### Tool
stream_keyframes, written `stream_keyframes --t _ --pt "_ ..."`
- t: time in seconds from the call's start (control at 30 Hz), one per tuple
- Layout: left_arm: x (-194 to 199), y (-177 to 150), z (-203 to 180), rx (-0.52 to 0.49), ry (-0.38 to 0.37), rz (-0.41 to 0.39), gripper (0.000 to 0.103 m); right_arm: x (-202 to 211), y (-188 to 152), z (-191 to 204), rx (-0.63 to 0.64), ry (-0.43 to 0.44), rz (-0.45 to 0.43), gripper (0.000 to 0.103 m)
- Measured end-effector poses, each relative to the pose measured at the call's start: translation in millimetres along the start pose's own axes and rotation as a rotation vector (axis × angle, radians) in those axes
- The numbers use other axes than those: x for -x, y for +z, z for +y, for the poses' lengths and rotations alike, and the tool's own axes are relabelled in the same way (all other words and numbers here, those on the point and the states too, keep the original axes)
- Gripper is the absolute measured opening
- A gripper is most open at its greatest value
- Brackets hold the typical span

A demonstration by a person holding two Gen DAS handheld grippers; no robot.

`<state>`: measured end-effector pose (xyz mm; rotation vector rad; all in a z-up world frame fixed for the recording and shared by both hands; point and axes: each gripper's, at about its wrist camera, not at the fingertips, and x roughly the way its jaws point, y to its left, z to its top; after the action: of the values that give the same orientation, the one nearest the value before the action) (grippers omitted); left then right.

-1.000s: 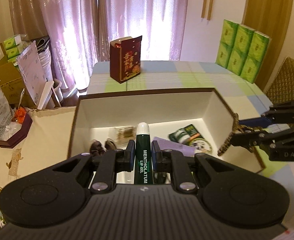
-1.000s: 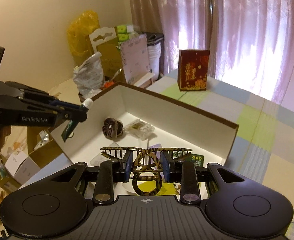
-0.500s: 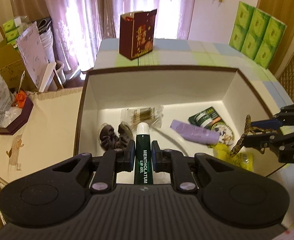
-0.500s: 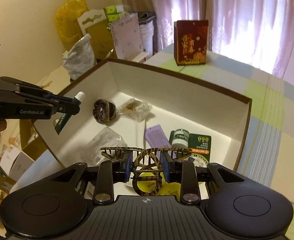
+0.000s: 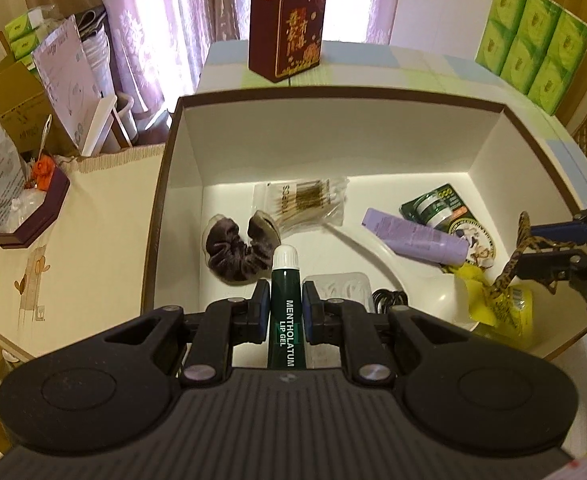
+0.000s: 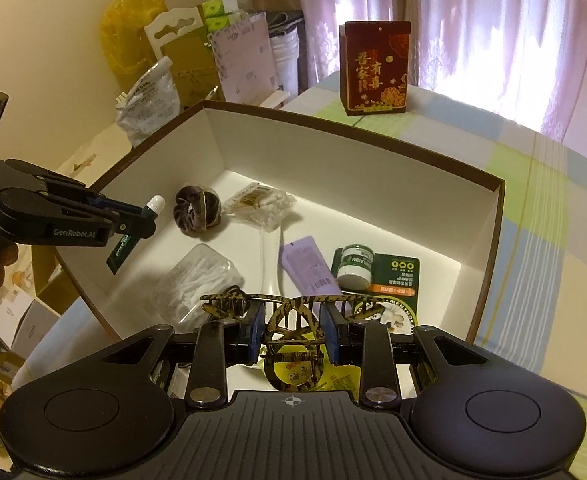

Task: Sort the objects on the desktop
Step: 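Carry the green tube and claw clip over the brown box and lower them, then open both grippers to drop the green tube and claw clip into the box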

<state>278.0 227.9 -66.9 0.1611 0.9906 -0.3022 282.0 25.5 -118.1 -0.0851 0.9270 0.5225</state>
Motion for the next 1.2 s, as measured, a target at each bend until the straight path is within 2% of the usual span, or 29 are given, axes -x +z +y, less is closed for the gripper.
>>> stream_keyframes --t 0.4,0.83,0.9,1.2 --pt "-15.6 -4.4 2.9 0.010 0.006 0.073 0.013 -1.8 -2.4 -4.8 -0.014 -0.009 0.016 0.028" --pt "-14.2 -4.7 3.5 0.021 0.003 0.067 0.014 -5.3 -3.1 -6.1 0.002 -0.005 0.050 0.028" --pt "-13.3 -4.9 2.8 0.025 -0.004 0.064 0.021 -6.4 -3.8 -5.5 0.019 -0.003 0.064 0.028" --pt "-6.3 -4.8 -7.5 0.017 -0.043 0.050 0.029 -11.3 -2.1 -6.6 0.163 0.001 0.125 0.028"
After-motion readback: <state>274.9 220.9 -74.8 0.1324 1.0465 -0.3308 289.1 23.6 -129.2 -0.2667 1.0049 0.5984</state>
